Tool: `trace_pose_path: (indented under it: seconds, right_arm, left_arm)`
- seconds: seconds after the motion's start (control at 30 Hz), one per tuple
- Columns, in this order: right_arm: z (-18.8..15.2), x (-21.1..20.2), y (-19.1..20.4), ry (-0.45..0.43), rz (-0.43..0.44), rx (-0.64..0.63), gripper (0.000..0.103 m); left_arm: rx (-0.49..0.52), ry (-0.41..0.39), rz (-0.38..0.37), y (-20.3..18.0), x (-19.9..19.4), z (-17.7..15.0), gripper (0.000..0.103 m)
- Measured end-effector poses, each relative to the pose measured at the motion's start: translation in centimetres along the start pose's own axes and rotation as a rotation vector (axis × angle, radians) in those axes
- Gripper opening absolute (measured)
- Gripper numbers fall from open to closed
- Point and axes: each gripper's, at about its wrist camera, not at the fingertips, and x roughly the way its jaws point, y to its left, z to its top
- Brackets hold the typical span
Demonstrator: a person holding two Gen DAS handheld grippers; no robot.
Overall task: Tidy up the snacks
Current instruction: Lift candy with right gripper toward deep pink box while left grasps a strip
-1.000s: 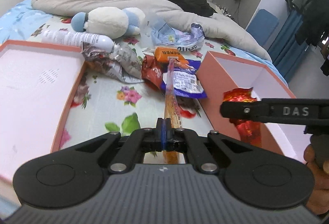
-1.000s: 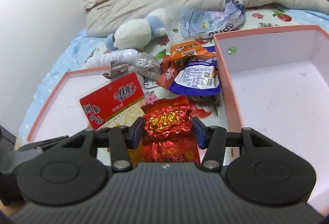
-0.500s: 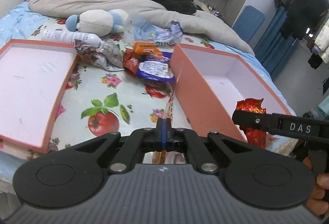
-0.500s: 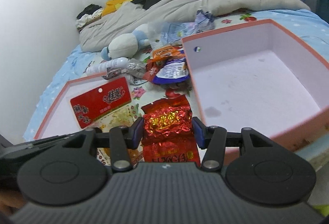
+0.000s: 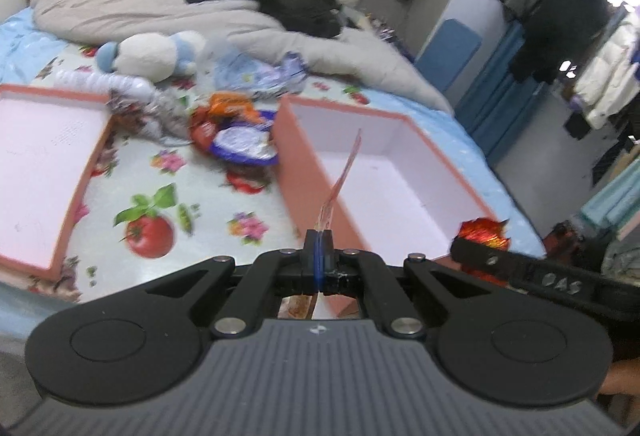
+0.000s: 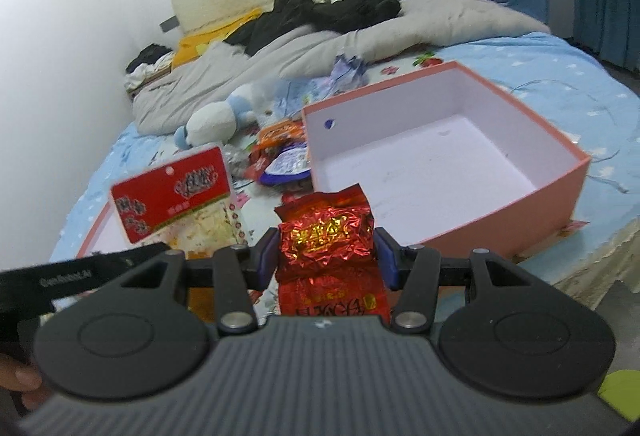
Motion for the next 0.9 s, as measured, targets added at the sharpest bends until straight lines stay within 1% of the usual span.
trace_pose_path:
  seconds: [0.17, 0.27, 0.4, 0.57, 0.7, 0.8, 0.87, 0.9]
  right_arm:
    - [0.9, 0.1, -1.1, -0.025, -0.018, -0.001, 0.053]
    - [1.8, 0.7, -2.0, -0.035, -0.03, 0.008, 0.053]
    - [3.1, 1.5, -3.6, -0.05, -0.055, 0.018, 0.053]
    - [4.8, 3.0, -5.4, -0.063, -0.094, 0.015, 0.053]
    - [6.1, 5.4, -7.0, -0.049, -0.129, 0.013, 0.053]
    - [6.9, 7.4, -8.1, -0.025, -0.153, 0.01, 0.053]
    - [7.3, 8.9, -8.6, 0.01, -0.147, 0.007, 0.054]
    - [7.5, 9.8, -9.0, 0.026, -0.145, 0.015, 0.054]
  left_arm:
    - [0.037, -0.012, -0.064, -2.7, 0.3, 1.9, 0.0]
    - [0.071, -0.012, -0.087, -4.0, 1.3, 3.4, 0.0]
    - [0.11, -0.004, -0.113, -5.8, 3.7, 5.3, 0.0]
    - [0.139, 0.017, -0.137, -7.6, 8.2, 7.8, 0.0]
    - [0.165, 0.041, -0.141, -8.7, 12.5, 9.6, 0.0]
    - [0.179, 0.075, -0.138, -9.1, 16.0, 10.7, 0.0]
    - [0.196, 0.113, -0.143, -9.1, 18.4, 11.2, 0.0]
    - [0.198, 0.134, -0.131, -9.1, 19.7, 11.7, 0.0]
